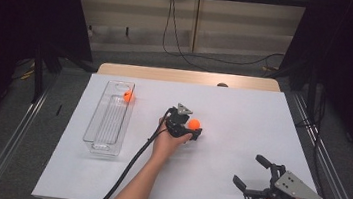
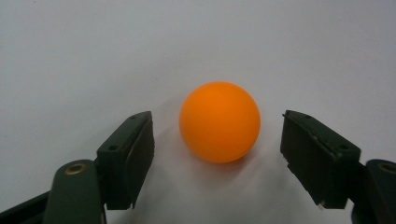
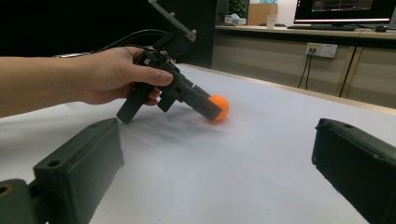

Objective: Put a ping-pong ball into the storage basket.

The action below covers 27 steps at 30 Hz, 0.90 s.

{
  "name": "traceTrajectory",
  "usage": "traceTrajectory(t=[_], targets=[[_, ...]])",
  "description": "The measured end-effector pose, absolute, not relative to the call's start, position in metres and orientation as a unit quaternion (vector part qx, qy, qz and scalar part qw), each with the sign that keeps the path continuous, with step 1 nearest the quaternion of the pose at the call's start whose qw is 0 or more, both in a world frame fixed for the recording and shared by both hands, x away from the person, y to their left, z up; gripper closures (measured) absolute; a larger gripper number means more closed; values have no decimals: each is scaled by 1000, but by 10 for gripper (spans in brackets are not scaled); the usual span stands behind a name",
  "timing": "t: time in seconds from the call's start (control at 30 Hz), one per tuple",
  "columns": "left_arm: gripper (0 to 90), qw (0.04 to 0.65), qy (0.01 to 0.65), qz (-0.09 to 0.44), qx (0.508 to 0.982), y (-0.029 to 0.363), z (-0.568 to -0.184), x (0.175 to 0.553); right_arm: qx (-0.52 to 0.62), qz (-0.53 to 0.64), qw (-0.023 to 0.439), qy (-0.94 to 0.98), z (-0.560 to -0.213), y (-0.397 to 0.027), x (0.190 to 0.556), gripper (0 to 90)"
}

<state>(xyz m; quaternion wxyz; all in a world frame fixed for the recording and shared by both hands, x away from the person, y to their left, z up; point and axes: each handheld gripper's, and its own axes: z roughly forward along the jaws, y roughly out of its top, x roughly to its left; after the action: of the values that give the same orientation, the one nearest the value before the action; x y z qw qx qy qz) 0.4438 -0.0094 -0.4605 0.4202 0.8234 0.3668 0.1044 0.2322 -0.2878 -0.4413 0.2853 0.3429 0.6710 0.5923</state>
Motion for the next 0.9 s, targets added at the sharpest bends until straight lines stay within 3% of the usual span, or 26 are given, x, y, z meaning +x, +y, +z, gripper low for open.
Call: traceTrajectory(t=[0.5,0.9], targets=[[331,422,366,105,823,-11,-461,446,342,592,287,671,-441,-288,232,13],[443,422,369,102,822,-14,-461,446,344,592,286,671,-441,-288,232,13]])
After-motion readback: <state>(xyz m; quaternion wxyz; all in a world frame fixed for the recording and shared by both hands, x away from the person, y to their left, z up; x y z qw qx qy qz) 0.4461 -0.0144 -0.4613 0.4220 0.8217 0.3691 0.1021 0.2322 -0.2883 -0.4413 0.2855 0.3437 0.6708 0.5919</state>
